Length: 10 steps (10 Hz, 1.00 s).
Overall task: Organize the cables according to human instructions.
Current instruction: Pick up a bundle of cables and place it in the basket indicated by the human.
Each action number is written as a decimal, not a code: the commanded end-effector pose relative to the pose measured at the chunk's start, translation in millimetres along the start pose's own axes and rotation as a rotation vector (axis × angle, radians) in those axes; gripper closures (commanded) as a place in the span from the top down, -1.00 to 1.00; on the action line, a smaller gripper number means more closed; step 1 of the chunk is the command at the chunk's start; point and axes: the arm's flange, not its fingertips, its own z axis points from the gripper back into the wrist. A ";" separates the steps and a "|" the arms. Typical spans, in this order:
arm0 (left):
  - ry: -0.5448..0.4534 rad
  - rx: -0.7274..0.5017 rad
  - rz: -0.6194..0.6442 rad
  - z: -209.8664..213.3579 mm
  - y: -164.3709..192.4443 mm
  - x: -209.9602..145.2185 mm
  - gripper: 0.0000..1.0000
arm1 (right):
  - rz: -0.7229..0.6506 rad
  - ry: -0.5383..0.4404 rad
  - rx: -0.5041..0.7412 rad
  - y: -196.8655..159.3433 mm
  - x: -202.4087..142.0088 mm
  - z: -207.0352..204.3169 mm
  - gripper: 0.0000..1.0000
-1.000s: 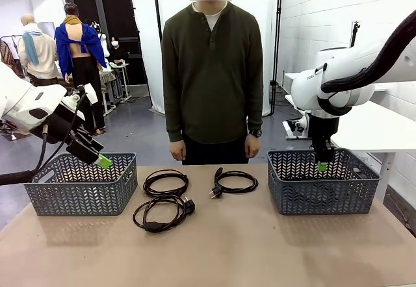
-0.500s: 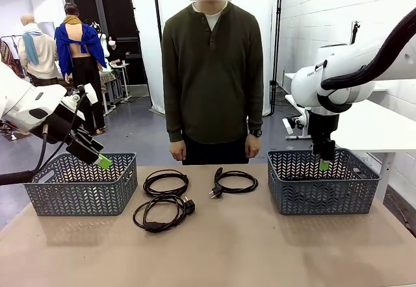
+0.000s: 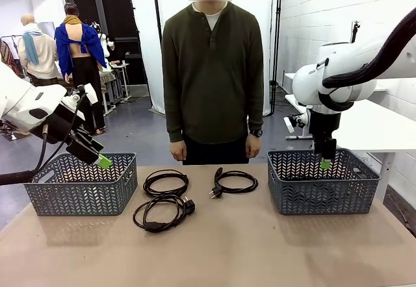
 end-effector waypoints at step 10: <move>-0.012 -0.016 -0.005 -1.0 1.7 -2.7 1.00 | -0.046 -0.047 -0.003 4.4 10.6 5.7 1.00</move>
